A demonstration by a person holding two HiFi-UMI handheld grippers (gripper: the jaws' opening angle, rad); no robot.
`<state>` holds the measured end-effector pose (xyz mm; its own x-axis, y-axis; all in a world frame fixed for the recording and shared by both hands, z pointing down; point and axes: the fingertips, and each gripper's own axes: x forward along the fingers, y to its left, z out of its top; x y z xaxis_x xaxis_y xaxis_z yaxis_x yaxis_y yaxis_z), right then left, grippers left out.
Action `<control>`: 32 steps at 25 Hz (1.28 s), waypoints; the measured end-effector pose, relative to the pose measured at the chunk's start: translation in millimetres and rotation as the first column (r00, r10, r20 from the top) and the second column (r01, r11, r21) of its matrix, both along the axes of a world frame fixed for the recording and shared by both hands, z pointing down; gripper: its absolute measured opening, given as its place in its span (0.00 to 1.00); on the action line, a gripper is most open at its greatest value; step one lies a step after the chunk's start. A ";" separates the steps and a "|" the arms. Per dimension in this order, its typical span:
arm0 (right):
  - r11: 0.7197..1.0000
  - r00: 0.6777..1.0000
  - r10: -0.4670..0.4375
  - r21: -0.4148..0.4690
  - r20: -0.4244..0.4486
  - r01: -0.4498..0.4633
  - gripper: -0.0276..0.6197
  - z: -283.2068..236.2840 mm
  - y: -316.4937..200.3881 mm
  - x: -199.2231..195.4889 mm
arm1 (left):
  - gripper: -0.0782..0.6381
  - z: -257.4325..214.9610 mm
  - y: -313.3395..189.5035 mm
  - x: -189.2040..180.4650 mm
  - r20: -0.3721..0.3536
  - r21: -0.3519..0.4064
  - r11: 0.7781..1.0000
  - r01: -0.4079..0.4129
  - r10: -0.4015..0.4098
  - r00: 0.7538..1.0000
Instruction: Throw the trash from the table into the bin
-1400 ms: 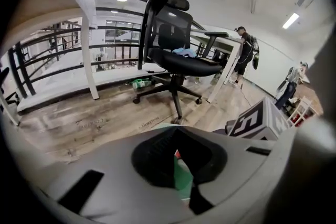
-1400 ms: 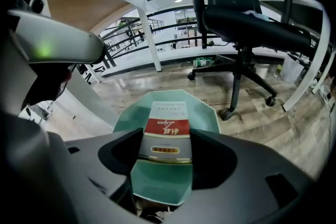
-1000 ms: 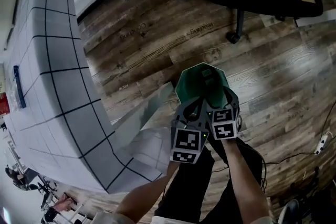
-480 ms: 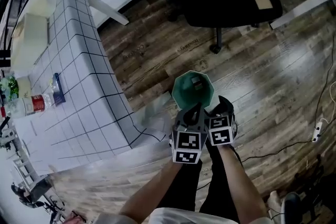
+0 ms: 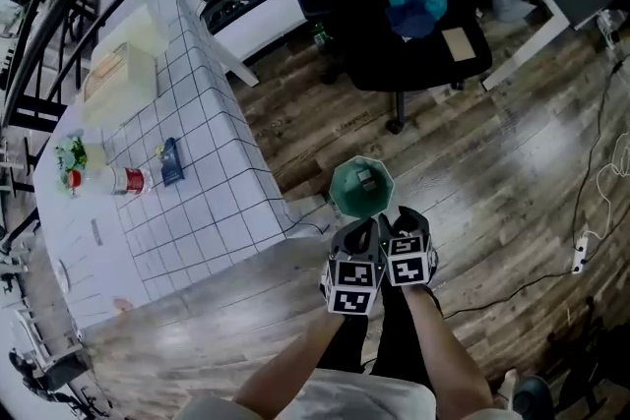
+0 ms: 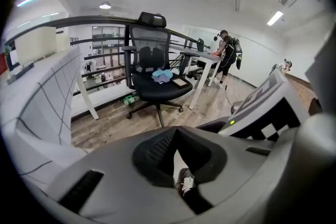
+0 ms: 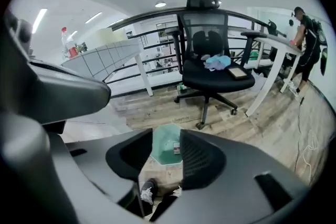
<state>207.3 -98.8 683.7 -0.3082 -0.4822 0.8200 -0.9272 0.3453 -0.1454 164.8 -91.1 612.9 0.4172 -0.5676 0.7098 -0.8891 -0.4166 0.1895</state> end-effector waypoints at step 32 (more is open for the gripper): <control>0.978 0.994 -0.104 0.187 0.041 0.094 0.08 -168.0 158.9 -19.6 | 0.14 -137.5 182.0 -82.8 0.002 0.128 0.951 0.281 -0.283 0.959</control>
<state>187.6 60.1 515.8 -0.4010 -0.5886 0.7019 -0.8800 0.4605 -0.1166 82.0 90.9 475.4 0.2136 -0.7449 0.6321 -0.9769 -0.1674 0.1329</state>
